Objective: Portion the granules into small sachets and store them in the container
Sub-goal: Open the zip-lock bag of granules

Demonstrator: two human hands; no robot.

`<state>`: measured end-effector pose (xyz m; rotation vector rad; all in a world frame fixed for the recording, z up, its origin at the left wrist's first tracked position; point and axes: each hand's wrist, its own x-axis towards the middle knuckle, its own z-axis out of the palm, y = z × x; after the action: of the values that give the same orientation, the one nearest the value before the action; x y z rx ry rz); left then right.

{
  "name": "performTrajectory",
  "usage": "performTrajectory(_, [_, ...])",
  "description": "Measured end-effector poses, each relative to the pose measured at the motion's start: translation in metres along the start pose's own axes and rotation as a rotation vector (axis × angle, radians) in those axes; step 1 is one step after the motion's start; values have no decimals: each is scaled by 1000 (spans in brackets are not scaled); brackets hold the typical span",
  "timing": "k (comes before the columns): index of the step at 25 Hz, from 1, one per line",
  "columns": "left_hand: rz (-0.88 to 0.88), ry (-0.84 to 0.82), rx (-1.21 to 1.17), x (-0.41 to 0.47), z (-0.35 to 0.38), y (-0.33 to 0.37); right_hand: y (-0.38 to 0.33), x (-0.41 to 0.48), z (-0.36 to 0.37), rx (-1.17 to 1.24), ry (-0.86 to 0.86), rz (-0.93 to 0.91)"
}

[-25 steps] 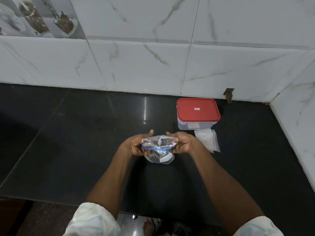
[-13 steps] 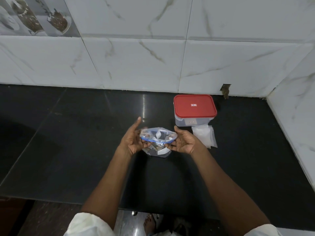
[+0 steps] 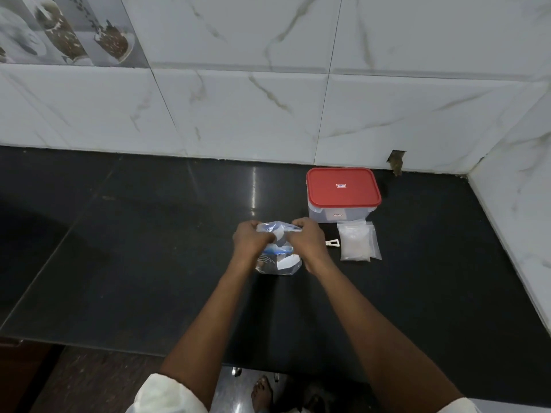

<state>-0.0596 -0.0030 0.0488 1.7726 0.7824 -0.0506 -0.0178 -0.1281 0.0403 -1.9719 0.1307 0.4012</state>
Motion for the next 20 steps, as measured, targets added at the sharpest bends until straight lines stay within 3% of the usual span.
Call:
performTrajectory(2, [64,164,227,0,9,-1,-3,-9,9,-314,83,-80])
performTrajectory(4, [119,258,398,1,9,0,-8,-13,4,-477,110,-80])
performTrajectory(8, [102,115,811,6,-15,11,-13,-2,-25,-559,133,20])
performTrajectory(10, [64,52,846,12,-23,15,-17,-1,-26,-569,117,13])
performTrajectory(12, [-33,-32,709,20,-31,18,-20,1,-25,-490,123,28])
performTrajectory(14, [-153,-145,410,21,-34,15,-21,5,-24,-322,83,81])
performTrajectory(17, [-131,-245,53,18,-33,5,-17,7,-18,125,-84,192])
performTrajectory(20, [-163,-387,-292,15,-32,-5,-13,0,-16,396,-202,263])
